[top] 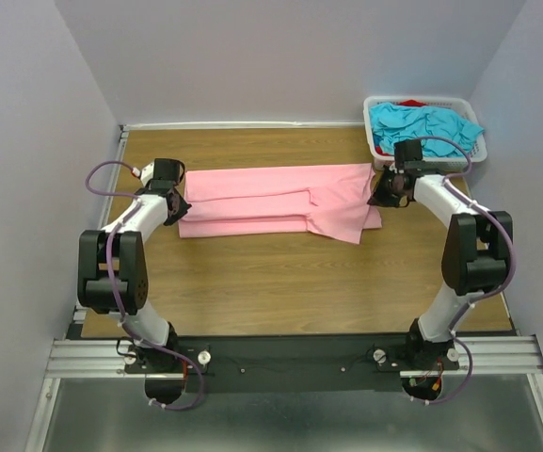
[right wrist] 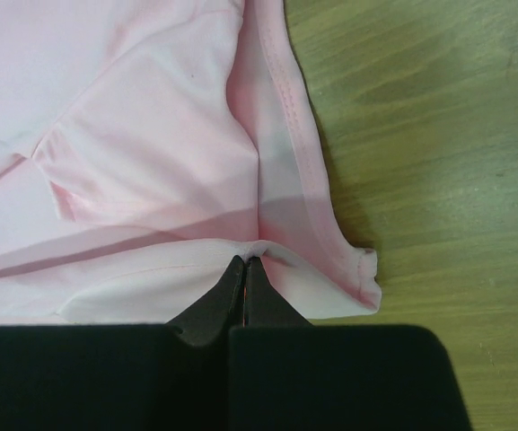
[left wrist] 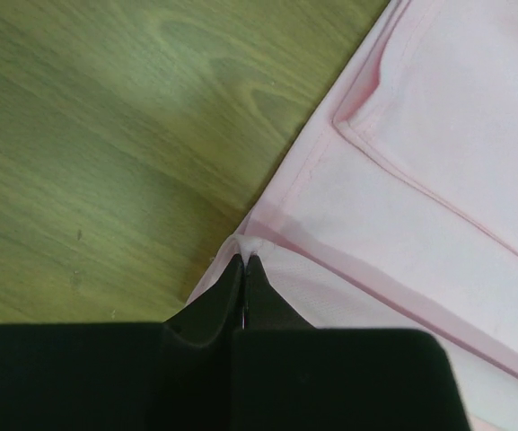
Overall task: Fold and stack the t-shirts
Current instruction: Fold the tshirt
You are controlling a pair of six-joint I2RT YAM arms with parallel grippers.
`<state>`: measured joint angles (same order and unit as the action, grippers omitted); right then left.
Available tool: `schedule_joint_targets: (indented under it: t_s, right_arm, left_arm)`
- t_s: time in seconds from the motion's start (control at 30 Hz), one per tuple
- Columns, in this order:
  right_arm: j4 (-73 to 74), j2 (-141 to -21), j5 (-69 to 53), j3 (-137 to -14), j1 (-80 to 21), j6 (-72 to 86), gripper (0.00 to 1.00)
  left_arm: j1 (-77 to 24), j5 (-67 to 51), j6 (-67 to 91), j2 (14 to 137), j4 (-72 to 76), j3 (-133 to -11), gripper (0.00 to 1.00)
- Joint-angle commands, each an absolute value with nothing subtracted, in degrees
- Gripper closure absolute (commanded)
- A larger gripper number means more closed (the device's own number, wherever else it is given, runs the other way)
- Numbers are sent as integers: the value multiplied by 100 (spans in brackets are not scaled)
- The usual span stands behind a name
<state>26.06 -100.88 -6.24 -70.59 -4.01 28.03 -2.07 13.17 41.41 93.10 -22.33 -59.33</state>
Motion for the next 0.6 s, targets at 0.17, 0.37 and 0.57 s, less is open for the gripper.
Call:
schedule_joint_targets:
  t_s: [0.17,0.37,0.57]
  right_arm:
    - [2646,-10546,-299,-7462,-387,2734,99]
    - [2637,-10749,-290,-7655,-387,2654,99]
    - [2637,-10907,-281,-7787,-387,2619,99]
  left_arm:
    - [-97,1143,4034,9764,-1820,-6091,100]
    - [-62,1151,4034,9870,-1679,-6100,100]
    - [-53,1187,3999,9905,-1617,-6091,100]
